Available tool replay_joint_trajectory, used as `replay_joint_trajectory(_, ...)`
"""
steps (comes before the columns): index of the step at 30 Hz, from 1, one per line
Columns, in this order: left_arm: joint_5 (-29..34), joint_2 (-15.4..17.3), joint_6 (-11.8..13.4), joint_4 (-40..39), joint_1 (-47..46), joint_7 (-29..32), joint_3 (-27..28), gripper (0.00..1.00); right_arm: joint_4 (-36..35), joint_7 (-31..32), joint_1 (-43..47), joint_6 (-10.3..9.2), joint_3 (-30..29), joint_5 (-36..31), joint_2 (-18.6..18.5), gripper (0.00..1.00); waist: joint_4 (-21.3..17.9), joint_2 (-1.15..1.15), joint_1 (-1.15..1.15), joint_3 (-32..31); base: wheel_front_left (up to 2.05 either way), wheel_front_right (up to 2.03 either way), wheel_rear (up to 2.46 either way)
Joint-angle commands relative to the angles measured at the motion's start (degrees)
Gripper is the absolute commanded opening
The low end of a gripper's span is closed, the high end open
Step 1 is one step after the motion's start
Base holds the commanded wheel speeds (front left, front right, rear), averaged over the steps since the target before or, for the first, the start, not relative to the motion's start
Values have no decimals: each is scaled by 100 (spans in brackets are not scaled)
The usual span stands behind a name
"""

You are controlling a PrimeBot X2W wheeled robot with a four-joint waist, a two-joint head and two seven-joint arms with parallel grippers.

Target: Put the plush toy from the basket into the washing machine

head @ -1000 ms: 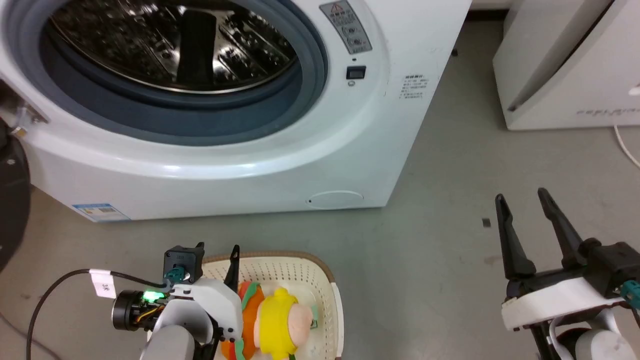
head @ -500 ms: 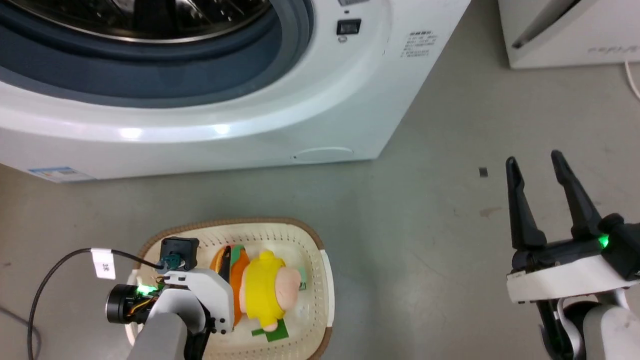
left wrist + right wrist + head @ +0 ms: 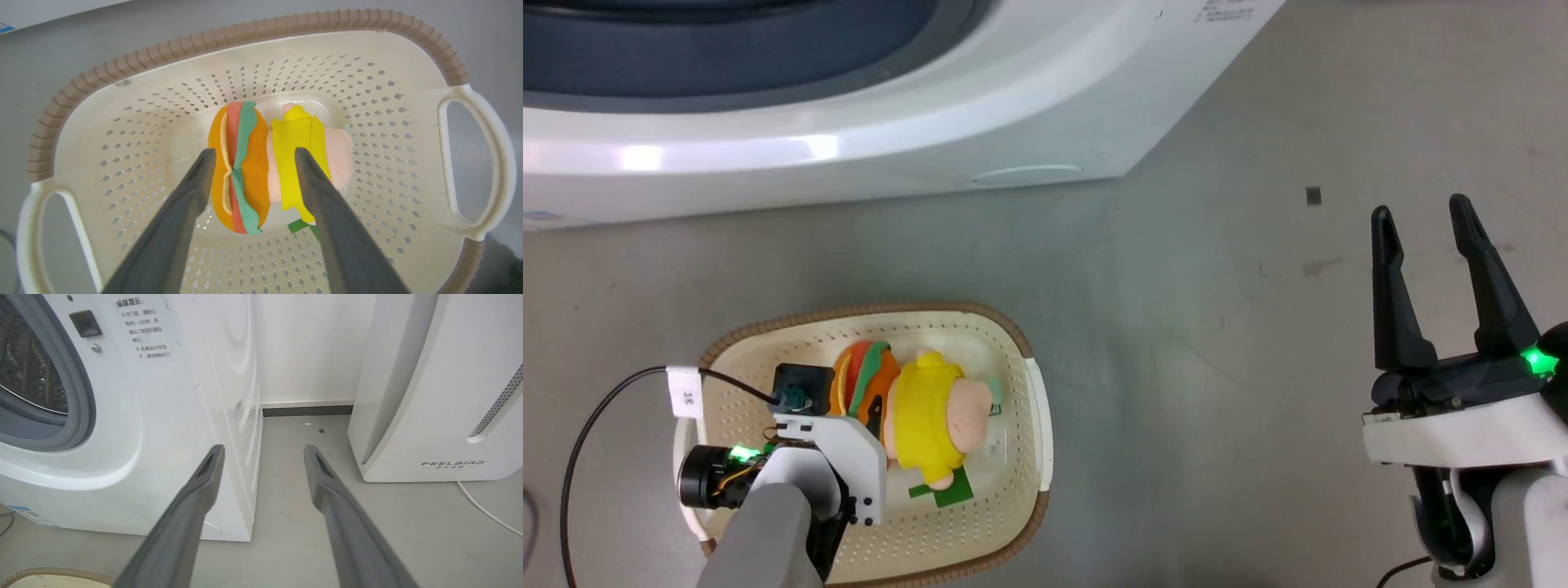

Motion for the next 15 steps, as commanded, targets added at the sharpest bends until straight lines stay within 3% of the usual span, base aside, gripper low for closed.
replay_joint_trajectory(1, -59, 46, -23, 176, -171, 30, -44, 100, -68, -64, -150, -3, -13, 80, -2, 100, -42, 0, -1, 180, 0, 0, 0)
replay_joint_trajectory(15, -253, 179, -43, 1000, -758, 26, -296, 100, -169, -231, -452, -4, -59, 271, -2, 100, -130, 0, -1, 865, 0, 0, 0)
